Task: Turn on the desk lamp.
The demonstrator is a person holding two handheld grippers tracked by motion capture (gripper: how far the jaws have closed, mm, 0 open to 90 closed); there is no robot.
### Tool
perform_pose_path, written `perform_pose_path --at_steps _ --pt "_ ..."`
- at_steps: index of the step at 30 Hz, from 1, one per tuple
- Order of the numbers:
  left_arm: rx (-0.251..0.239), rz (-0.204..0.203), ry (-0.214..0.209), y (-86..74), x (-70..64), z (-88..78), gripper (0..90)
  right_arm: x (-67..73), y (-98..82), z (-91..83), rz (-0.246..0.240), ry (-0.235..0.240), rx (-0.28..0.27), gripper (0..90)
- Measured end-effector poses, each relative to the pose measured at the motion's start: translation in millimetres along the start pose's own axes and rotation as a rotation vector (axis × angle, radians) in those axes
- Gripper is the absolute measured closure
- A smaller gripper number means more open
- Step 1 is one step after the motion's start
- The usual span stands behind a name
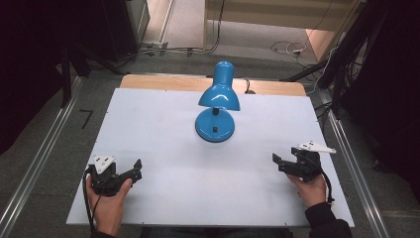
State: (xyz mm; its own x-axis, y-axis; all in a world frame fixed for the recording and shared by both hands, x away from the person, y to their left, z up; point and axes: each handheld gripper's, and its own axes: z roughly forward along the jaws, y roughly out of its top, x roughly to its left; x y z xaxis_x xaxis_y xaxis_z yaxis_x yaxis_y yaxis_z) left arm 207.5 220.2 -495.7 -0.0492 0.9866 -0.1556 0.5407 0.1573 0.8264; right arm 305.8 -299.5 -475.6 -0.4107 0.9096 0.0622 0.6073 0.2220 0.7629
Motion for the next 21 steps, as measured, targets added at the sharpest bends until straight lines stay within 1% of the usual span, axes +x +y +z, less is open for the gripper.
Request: perform_pose_path --at_steps 5,7,8,12,21 --pt "0.000 -0.002 -0.001 0.0 -0.3 -0.6 8.5 8.8 5.8 6.2 -0.023 0.006 0.005 18.3" --pt "0.001 -0.003 -0.001 -0.1 -0.3 -0.6 8.5 10.8 7.0 6.9 -0.024 0.008 0.007 18.3" --pt "-0.001 -0.003 -0.002 -0.1 -0.1 -0.6 8.5 14.5 9.5 8.6 -0.033 0.011 0.003 18.3" --pt "-0.001 -0.003 -0.003 -0.1 0.0 -1.0 8.5 21.1 15.6 10.7 -0.049 0.017 -0.003 18.3" --pt "0.000 -0.003 -0.008 -0.3 0.1 -1.6 8.5 32.3 24.0 18.8 -0.060 0.029 -0.009 18.3"
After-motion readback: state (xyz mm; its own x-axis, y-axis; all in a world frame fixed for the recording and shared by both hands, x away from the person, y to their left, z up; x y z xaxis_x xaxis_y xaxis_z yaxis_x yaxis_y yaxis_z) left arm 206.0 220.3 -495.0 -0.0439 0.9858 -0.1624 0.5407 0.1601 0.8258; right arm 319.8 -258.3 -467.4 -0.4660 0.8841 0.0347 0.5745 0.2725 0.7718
